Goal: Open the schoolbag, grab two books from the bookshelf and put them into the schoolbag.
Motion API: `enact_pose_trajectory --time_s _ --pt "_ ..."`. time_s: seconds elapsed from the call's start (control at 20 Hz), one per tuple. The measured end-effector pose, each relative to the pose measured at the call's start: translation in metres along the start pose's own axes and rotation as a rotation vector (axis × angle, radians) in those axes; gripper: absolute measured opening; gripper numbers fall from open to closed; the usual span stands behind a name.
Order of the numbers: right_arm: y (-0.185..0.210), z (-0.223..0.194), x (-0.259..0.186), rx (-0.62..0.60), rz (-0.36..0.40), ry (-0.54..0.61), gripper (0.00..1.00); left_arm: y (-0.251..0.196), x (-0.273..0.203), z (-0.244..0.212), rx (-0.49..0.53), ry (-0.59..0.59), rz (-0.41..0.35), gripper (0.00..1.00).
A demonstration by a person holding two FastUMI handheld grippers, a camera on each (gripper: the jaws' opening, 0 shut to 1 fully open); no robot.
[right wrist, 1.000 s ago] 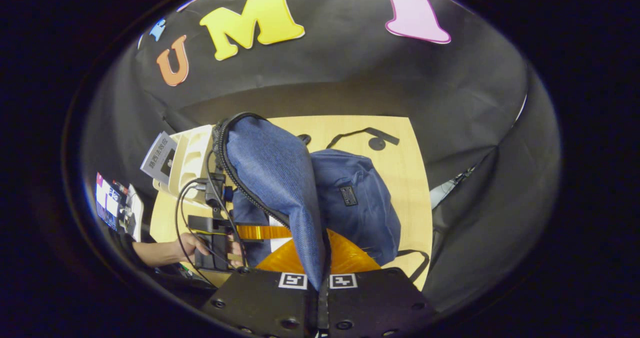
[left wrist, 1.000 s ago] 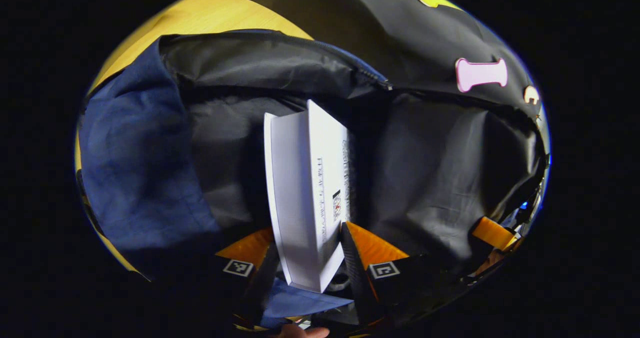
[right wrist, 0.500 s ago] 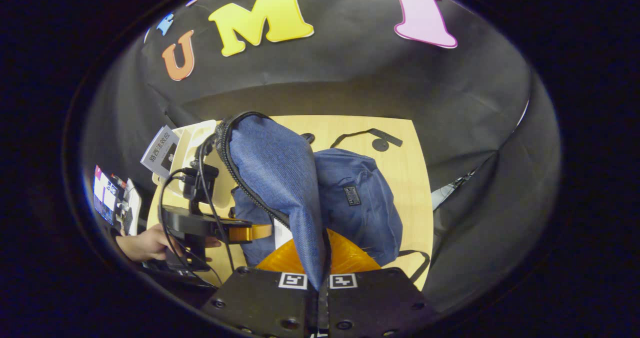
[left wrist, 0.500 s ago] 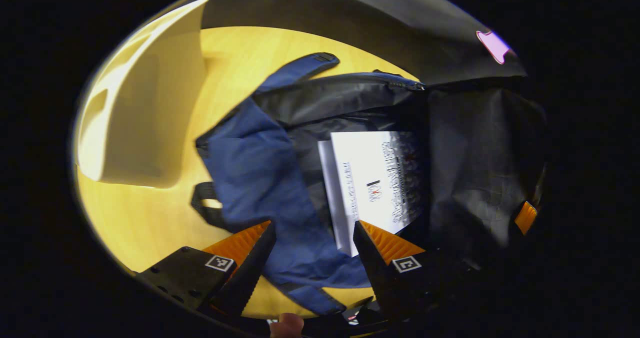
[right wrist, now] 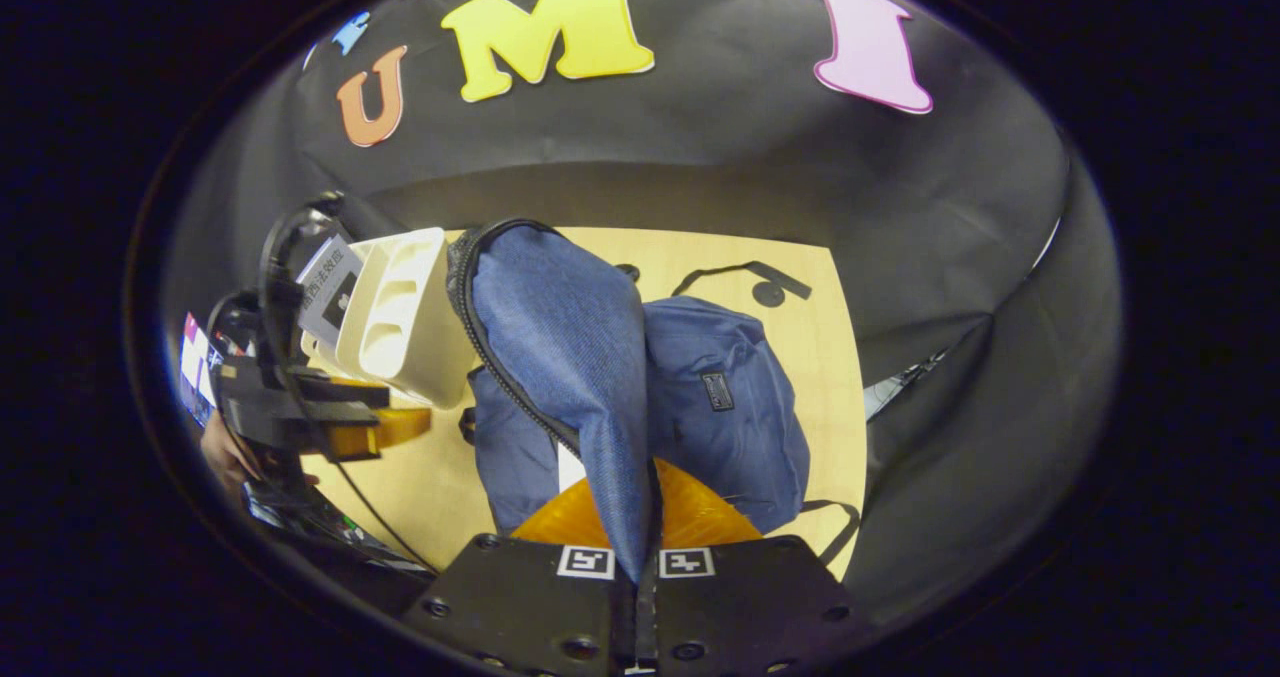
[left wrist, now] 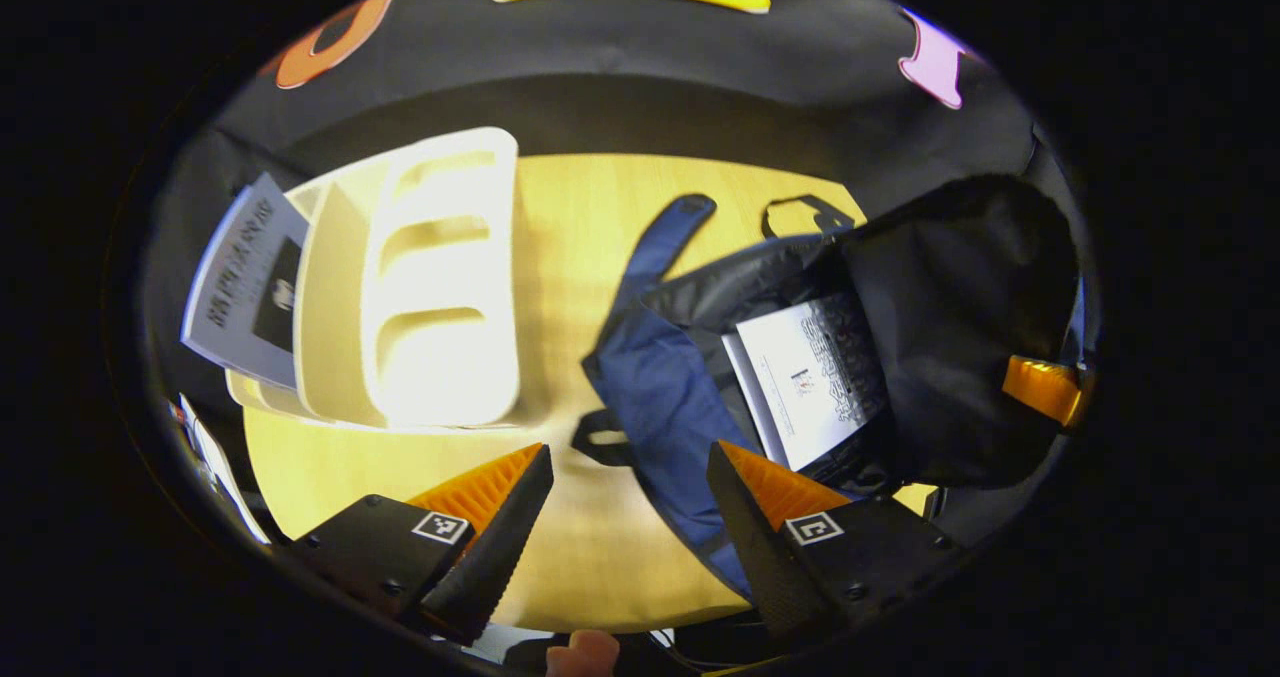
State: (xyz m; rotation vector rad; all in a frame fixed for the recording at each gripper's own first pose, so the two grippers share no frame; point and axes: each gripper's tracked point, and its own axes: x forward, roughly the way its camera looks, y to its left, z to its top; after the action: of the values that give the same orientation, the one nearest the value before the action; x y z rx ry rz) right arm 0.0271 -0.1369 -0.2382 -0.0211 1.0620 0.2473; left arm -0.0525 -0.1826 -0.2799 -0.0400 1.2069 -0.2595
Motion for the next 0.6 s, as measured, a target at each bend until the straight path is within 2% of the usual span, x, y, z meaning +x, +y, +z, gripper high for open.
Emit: enact_pose_trajectory --time_s 0.1,0.15,0.2,0.3,0.4,0.6 --pt "0.003 -0.002 0.001 0.000 -0.016 -0.005 0.05 0.034 -0.028 0.014 0.002 -0.076 0.053 0.98" --pt "0.005 -0.004 0.002 0.009 -0.020 -0.006 0.02 0.049 -0.044 0.019 -0.006 -0.109 0.064 0.98" --pt "0.007 -0.005 0.002 0.017 -0.023 -0.007 0.05 0.061 -0.057 0.022 -0.016 -0.129 0.062 0.99" --pt "0.007 -0.005 0.001 0.028 -0.034 -0.011 0.02 0.092 -0.085 0.027 -0.041 -0.145 0.065 0.98" --pt "0.007 -0.006 0.001 0.036 -0.048 -0.014 0.02 0.135 -0.107 0.035 -0.034 -0.157 0.118 0.99" --pt "0.011 -0.008 0.002 0.055 -0.057 -0.015 0.01 0.185 -0.139 0.057 -0.059 -0.168 0.154 0.98"
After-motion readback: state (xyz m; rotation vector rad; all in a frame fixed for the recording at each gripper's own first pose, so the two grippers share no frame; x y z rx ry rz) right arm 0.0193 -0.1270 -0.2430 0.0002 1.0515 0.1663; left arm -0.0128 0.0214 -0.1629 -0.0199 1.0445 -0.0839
